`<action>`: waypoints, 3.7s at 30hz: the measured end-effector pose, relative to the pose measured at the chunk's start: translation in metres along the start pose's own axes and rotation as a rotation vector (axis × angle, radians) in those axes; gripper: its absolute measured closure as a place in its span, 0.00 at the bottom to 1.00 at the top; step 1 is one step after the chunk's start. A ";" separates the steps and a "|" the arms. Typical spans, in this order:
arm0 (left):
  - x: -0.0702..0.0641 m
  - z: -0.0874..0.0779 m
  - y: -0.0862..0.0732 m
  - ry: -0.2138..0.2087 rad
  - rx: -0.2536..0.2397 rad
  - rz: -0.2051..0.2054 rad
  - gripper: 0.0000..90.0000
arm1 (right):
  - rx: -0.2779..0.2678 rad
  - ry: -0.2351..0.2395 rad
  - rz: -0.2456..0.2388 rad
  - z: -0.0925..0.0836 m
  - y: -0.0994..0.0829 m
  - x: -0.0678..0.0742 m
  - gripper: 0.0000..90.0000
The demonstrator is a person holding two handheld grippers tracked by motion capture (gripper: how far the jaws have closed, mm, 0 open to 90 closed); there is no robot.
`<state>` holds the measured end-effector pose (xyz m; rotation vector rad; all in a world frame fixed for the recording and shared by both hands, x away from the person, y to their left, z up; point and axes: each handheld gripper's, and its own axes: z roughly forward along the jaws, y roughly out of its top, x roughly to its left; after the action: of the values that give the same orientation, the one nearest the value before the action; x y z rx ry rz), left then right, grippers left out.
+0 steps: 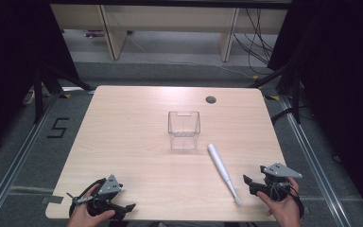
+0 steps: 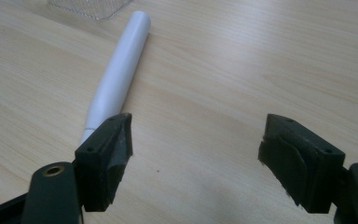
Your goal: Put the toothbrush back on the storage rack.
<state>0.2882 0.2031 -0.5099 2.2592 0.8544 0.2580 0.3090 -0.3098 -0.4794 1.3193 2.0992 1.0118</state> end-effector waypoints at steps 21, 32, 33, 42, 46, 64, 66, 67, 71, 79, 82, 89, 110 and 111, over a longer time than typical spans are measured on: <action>0.001 0.000 0.000 0.001 0.004 0.006 0.17 | -0.047 0.136 -0.026 0.003 0.014 0.022 0.59; 0.001 0.000 0.000 0.003 0.003 0.002 0.17 | -0.030 0.203 -0.106 0.011 0.018 0.038 0.82; 0.001 0.000 0.000 0.003 0.003 0.003 0.17 | -0.017 0.210 -0.111 0.012 0.018 0.039 0.84; 0.001 -0.001 0.000 0.006 0.004 0.007 0.17 | 0.034 0.263 -0.143 0.021 0.017 0.053 0.94; 0.001 0.000 0.000 0.006 0.001 0.003 0.17 | 0.051 0.267 -0.201 0.027 0.016 0.053 0.97; 0.000 0.000 0.000 0.004 -0.001 0.003 0.17 | 0.146 0.279 -0.260 0.039 0.008 0.055 0.99; 0.000 -0.001 0.000 0.007 -0.001 0.002 0.17 | 0.147 0.271 -0.273 0.039 0.007 0.054 0.99; 0.000 0.000 -0.001 0.006 0.002 -0.003 0.17 | 0.173 0.269 -0.243 0.037 0.007 0.056 1.00; 0.000 0.000 -0.001 -0.004 0.000 0.000 0.17 | 0.188 0.267 -0.280 0.037 0.006 0.050 1.00; 0.000 0.000 -0.001 0.003 0.003 0.005 0.17 | 0.186 0.230 -0.258 0.036 0.006 0.042 1.00; 0.000 0.000 -0.001 0.006 -0.001 0.000 0.17 | 0.190 0.213 -0.259 0.034 0.007 0.035 1.00; 0.000 0.000 -0.001 0.004 0.002 -0.001 0.17 | 0.178 0.199 -0.245 0.037 0.007 0.021 1.00; -0.001 0.003 0.000 -0.005 0.013 -0.003 0.17 | 0.172 0.099 -0.204 0.059 0.027 -0.010 1.00; 0.000 0.003 -0.001 -0.013 0.012 -0.005 0.17 | 0.175 0.097 -0.209 0.062 0.029 -0.011 1.00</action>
<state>0.2886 0.2019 -0.5125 2.2674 0.8571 0.2364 0.3737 -0.2904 -0.4952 1.1183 2.3870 0.8349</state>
